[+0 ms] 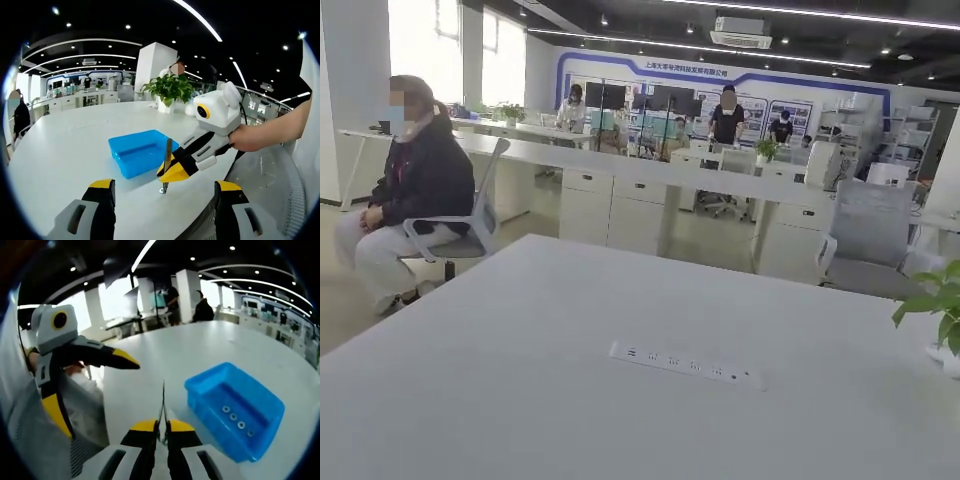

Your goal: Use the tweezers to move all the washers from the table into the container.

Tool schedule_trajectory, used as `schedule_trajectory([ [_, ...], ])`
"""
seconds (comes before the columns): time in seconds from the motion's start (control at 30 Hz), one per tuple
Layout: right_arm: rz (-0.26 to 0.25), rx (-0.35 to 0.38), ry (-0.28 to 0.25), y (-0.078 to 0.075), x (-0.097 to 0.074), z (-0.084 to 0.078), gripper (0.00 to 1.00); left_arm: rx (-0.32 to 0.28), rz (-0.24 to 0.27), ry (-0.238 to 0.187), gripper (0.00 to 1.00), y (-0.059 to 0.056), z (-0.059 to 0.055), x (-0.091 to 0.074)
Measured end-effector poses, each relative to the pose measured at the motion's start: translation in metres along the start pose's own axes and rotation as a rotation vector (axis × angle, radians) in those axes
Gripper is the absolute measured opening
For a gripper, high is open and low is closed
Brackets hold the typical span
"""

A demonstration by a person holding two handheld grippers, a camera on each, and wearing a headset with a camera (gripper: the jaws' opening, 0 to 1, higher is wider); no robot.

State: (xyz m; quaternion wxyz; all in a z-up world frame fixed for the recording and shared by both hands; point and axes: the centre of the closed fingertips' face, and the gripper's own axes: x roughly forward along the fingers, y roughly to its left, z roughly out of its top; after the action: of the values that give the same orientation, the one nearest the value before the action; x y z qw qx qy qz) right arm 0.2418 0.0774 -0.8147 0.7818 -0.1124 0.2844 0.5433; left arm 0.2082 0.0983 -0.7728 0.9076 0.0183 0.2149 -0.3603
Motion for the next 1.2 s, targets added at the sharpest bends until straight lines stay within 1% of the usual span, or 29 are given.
schedule_trajectory([
  [0.1, -0.008, 0.022, -0.026, -0.004, -0.002, 0.004, 0.05, -0.002, 0.002, 0.000, 0.83, 0.001, 0.000, 0.000],
  [0.13, -0.004, 0.027, -0.026, -0.003, -0.001, 0.004, 0.05, -0.003, 0.003, -0.001, 0.83, 0.001, 0.000, 0.000],
  [0.2, -0.003, 0.014, -0.014, -0.002, 0.001, 0.001, 0.05, -0.004, 0.004, -0.002, 0.83, 0.001, 0.000, 0.000],
  [0.27, 0.020, 0.009, 0.001, 0.003, 0.004, -0.002, 0.05, -0.005, 0.003, -0.003, 0.82, 0.001, 0.000, 0.000],
  [0.3, 0.025, 0.004, -0.018, 0.005, 0.004, 0.000, 0.05, -0.004, 0.004, -0.002, 0.82, 0.001, 0.000, 0.000],
  [0.33, 0.024, 0.003, -0.013, 0.005, 0.004, -0.001, 0.05, -0.003, 0.004, -0.001, 0.82, 0.001, 0.000, 0.000],
  [0.43, 0.022, -0.078, 0.005, 0.008, 0.003, -0.002, 0.04, -0.004, 0.005, -0.004, 0.82, 0.001, 0.000, 0.000],
  [0.5, 0.026, -0.110, 0.012, 0.010, 0.003, -0.002, 0.04, -0.004, 0.006, -0.003, 0.82, 0.001, 0.000, 0.000],
  [0.53, 0.019, -0.122, 0.024, 0.010, 0.001, -0.004, 0.03, -0.003, 0.005, -0.002, 0.82, 0.001, 0.000, 0.000],
  [0.57, 0.014, -0.124, 0.034, 0.007, 0.000, -0.005, 0.03, -0.002, 0.004, -0.003, 0.82, 0.001, 0.000, 0.000],
  [0.7, 0.016, -0.111, 0.036, 0.005, 0.000, -0.004, 0.03, -0.004, 0.004, -0.004, 0.82, 0.001, 0.000, 0.000],
  [0.77, 0.009, -0.100, 0.038, 0.003, 0.000, -0.003, 0.03, -0.003, 0.003, -0.005, 0.82, 0.001, 0.000, 0.000],
  [0.83, 0.015, -0.070, -0.012, 0.005, -0.003, 0.011, 0.03, -0.004, 0.005, -0.004, 0.82, 0.001, 0.000, 0.000],
  [0.87, 0.016, -0.068, -0.032, 0.005, -0.005, 0.019, 0.03, -0.005, 0.006, -0.006, 0.82, 0.001, 0.001, 0.000],
  [0.93, 0.004, -0.078, -0.049, 0.000, -0.009, 0.031, 0.03, -0.007, 0.005, -0.008, 0.82, 0.001, 0.001, 0.000],
  [1.07, -0.004, -0.081, -0.085, -0.009, -0.015, 0.052, 0.03, -0.003, 0.005, -0.006, 0.82, 0.001, 0.001, 0.000],
  [1.2, -0.018, -0.089, -0.107, -0.019, -0.017, 0.067, 0.03, -0.007, 0.008, -0.008, 0.82, 0.002, 0.001, 0.000],
])
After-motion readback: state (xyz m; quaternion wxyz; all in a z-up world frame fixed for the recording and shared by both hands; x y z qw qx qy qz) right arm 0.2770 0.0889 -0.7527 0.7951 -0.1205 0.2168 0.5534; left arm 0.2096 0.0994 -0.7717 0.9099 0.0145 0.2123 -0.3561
